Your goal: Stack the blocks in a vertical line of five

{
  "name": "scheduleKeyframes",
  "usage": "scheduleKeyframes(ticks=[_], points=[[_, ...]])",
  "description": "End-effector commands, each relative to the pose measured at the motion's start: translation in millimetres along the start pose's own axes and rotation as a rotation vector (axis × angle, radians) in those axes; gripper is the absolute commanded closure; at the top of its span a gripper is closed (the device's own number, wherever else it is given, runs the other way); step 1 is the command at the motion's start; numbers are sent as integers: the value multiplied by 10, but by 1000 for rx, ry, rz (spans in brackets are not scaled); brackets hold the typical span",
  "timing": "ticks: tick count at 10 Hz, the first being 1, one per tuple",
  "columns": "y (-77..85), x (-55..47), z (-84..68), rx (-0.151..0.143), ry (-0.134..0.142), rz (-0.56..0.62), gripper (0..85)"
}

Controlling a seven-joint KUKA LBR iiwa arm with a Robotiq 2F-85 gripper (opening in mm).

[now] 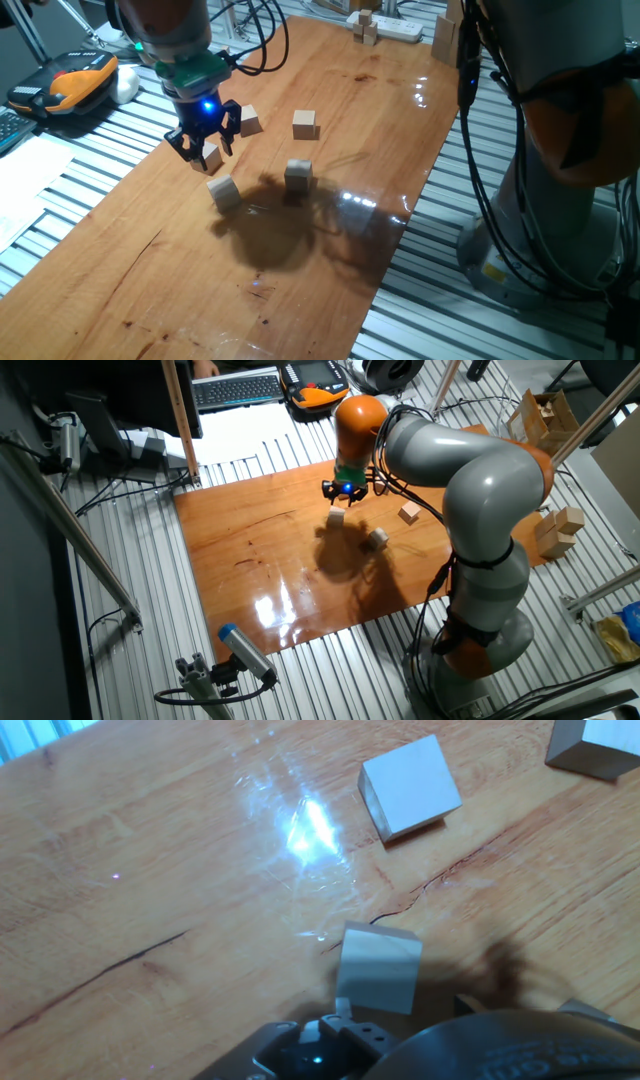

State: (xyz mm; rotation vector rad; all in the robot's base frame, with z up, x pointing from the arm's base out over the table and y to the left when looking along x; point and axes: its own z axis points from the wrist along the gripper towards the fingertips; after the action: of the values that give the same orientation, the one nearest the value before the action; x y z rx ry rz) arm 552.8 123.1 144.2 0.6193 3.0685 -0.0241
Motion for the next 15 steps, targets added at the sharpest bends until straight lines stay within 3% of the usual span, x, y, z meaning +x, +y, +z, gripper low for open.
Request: scheduleKeyframes(ticks=[1,8,9,13,15], points=[[0,0,0,2,-1,0,340],[35,-102,113,4,-21,14,340],[43,-114,133,7,-26,20,170],[63,-125,177,1,-32,28,170],[113,-136,338,21,-40,41,170]])
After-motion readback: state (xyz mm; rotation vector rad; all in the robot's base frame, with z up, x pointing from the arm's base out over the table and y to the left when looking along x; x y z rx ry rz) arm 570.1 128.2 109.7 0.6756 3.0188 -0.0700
